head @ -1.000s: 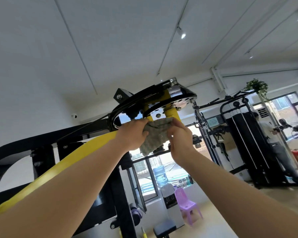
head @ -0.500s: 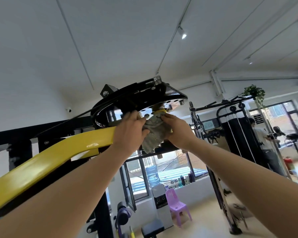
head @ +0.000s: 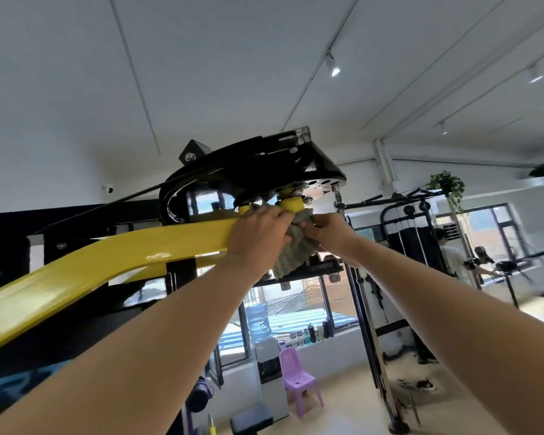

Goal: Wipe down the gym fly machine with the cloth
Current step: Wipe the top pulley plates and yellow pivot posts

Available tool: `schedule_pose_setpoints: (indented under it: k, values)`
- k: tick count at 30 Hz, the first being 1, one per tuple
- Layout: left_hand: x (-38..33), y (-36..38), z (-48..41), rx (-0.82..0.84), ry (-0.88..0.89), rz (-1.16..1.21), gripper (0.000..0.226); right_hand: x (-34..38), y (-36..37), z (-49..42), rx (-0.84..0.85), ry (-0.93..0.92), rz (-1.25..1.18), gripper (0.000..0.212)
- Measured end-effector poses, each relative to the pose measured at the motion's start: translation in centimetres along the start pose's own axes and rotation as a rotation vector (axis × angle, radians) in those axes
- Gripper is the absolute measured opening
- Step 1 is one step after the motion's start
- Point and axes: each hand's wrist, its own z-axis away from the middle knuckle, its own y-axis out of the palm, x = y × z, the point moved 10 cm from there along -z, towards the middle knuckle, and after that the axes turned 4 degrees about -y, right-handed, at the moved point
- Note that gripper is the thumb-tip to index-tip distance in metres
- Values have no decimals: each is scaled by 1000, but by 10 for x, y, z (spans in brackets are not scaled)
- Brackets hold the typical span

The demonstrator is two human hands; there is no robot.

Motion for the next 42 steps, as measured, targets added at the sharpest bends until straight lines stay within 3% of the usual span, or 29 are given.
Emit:
schedule_pose_setpoints:
  k: [5, 12, 15, 18, 21, 26, 29, 32, 36, 39, 42]
  values:
    - [0, 2, 0, -70, 35, 43, 40, 1, -16, 7, -80, -41, 198, 30]
    - [-10, 5, 16, -134, 126, -47, 32, 7, -21, 27, -134, -93, 367, 2]
    - [-21, 5, 27, -129, 190, -78, 27, 9, -19, 32, -74, -121, 455, 17]
    - [-29, 0, 37, -105, 158, -75, 18, 12, -17, 36, -19, -129, 473, 17]
    - [-17, -14, 43, -146, -33, 79, 10, 17, -22, 42, -26, -130, 246, 4]
    - [24, -17, 45, -79, -588, 816, 15, 16, -20, 51, -28, 62, -520, 12]
    - [34, -21, 55, -175, -953, 1144, 21, 20, -16, 47, -32, 155, -876, 13]
    - [27, -27, 53, -289, -1201, 1445, 16, 36, -8, 40, -4, 226, -1133, 18]
    - [9, -33, 45, -417, -1373, 1829, 12, 61, 1, 36, 95, 252, -1248, 7]
    - [1, -32, 45, -430, -1389, 1927, 31, 75, 4, 40, 180, 232, -1338, 13]
    - [-5, -36, 48, -455, -1362, 1957, 30, 75, 10, 48, 212, 308, -1490, 17]
